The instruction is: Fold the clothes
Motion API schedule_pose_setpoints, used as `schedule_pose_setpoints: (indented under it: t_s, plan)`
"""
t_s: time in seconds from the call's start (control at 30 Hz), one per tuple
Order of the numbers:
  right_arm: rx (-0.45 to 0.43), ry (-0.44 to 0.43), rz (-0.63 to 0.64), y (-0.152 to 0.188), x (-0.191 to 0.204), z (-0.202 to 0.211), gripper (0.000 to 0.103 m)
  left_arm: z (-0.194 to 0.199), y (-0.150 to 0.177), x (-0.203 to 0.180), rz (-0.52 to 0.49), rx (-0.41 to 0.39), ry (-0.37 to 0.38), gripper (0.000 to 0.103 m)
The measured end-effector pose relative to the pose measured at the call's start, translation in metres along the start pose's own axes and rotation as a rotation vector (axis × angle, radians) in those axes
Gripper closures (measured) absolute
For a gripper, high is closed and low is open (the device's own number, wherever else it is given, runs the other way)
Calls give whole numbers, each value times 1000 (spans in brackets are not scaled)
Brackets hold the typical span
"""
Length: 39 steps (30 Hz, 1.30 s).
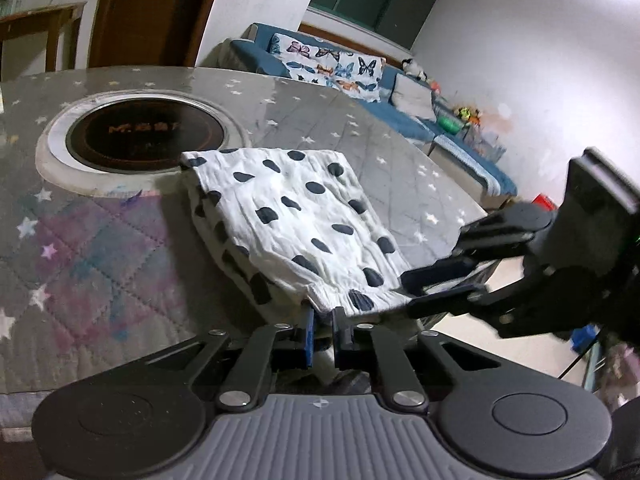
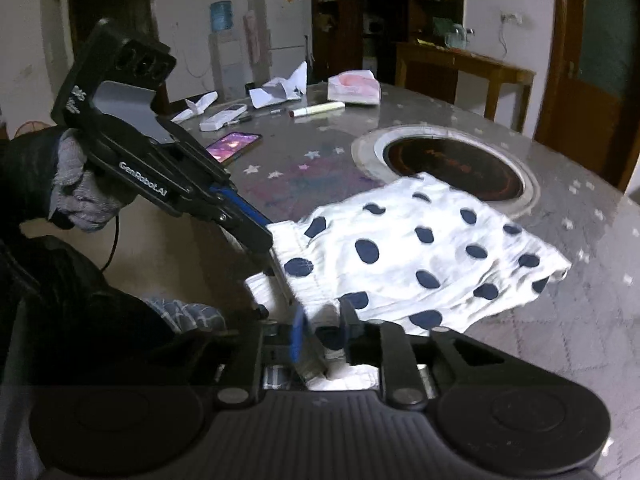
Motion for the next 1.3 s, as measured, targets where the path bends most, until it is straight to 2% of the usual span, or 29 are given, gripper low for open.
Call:
schedule_pose_setpoints:
  t_s: [0.07,0.17,0.27,0.37,0.43,0.57,0.8,0.93,1.03,1.07,1.1,1.17,1.3]
  plan:
    - [-17,-14,-10,-3,-1,6,71,9,-2,-3,-29,-23,4,89]
    - [-44,-23,-32,-7,-5,12,71,23,-8,-8,-68,-73,9,83]
    - [-60,-8,-68,-8,-13,6,71,26,-21,-14,-77,-120,27,83]
    - [-53,-12,-108,-4,-20,-7,71,12,-32,-19,-84,-121,51,83]
    - [-45,-22,-104,-4,-17,-12,71,-2,-34,-20,-90,-90,38,84]
    - [-46,-30,32,-16,3,-16,66,1,-35,-11,-88,-93,15,83]
    - [-15,49,247,-27,34,-49,66,10,-34,12,1,-121,-32,83]
    - [-2,76,290,-29,42,-58,69,8,-32,17,21,-117,-29,83]
    - [-1,91,294,-29,43,-60,80,8,-30,19,31,-119,-26,83]
    - [-4,94,296,-29,43,-60,89,9,-30,19,31,-120,-25,83]
    - [-10,92,289,-30,43,-59,91,9,-29,19,32,-122,-24,82]
    - [-20,89,275,-31,43,-56,94,11,-29,20,35,-126,-27,79]
    - [-48,45,197,-35,33,-42,95,13,-31,22,41,-140,-33,78]
Point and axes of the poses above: each gripper's, at about its wrist camera, not at the fingertips, and z roughly against the way its jaws point, x to its left, y to its underside, the point moved 2 cm from there along -z, roughly the way its jaws point, and after that the axes turned 13 degrees about z, right-handed, at the moved point
